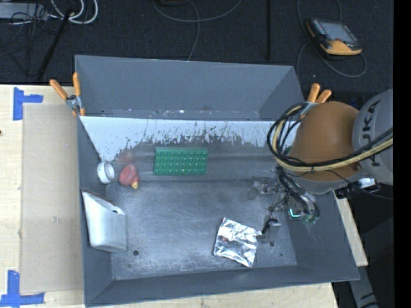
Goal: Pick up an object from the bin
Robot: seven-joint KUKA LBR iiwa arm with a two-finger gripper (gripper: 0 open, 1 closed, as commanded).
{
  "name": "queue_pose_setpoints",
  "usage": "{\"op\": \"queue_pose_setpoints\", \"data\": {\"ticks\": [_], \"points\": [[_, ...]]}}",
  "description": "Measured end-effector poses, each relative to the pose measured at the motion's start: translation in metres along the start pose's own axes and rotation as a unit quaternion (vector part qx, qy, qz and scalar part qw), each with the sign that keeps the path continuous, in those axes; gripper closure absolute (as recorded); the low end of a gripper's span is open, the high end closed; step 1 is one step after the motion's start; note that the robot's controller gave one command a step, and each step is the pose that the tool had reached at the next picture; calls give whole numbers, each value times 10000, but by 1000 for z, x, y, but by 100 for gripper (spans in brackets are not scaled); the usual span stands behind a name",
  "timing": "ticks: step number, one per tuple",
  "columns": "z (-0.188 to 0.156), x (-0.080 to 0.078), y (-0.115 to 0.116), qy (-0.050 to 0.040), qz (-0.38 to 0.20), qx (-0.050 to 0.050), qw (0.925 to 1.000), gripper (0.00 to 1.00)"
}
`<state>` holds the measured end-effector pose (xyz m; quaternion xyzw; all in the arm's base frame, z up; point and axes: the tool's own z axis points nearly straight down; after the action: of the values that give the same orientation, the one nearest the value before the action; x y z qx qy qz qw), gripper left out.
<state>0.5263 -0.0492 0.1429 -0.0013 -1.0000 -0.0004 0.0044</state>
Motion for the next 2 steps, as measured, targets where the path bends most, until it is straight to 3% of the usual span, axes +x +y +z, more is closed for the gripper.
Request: {"op": "queue_pose_setpoints", "data": {"ticks": [1,2], "points": [[75,15,49,-7,-1687,-3,9857,0],[73,13,48,-47,-1694,8,9855,100]]}}
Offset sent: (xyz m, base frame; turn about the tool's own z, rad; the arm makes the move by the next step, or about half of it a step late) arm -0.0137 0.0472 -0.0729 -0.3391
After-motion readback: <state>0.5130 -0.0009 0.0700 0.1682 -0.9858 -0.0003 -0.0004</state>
